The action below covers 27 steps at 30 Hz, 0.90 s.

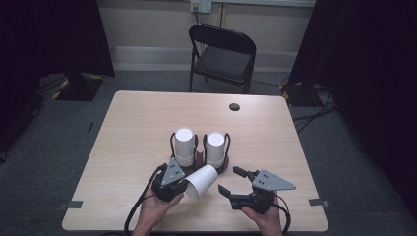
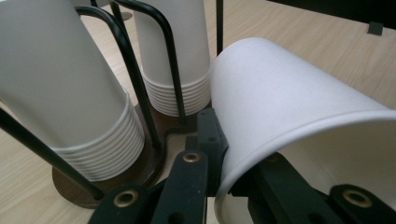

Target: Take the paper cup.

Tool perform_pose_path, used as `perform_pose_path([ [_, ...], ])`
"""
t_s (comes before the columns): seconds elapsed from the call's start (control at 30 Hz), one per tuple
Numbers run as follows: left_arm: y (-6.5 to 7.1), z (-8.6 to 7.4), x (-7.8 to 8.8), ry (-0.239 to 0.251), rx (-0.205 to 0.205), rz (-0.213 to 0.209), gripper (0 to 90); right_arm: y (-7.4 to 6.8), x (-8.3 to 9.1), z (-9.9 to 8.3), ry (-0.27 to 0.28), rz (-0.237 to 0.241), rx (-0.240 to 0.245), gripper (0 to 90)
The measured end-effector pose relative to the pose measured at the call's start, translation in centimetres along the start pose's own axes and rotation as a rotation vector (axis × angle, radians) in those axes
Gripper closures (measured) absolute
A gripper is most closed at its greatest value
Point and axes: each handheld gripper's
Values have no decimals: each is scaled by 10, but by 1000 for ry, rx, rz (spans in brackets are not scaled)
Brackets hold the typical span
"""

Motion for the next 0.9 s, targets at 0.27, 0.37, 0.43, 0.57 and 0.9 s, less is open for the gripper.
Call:
perform_pose_path([
  [0.27, -1, 10, -4, -90, -35, -45, 873, -9, -9, -7, -67, 6, 71, 170],
  [0.37, -1, 14, -5, -104, -25, -58, 873, -14, -13, -9, -90, -3, 124, 170],
  [0.43, -2, 17, -4, -106, -19, -73, 874, -19, -17, -10, -110, -28, 186, 171],
  [0.57, -2, 23, -4, -140, -37, -74, 874, -23, -17, -11, -114, -56, 220, 173],
  [0.9, 1, 33, -11, -212, -58, -92, 874, -38, -25, -22, -168, -95, 379, 180],
])
Point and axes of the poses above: each handheld gripper's, and its own axes: x roughly backward along the jaws, z roughly out of its top, y roughly to its right, and after that the axes turned 4 degrees about z, right-handed
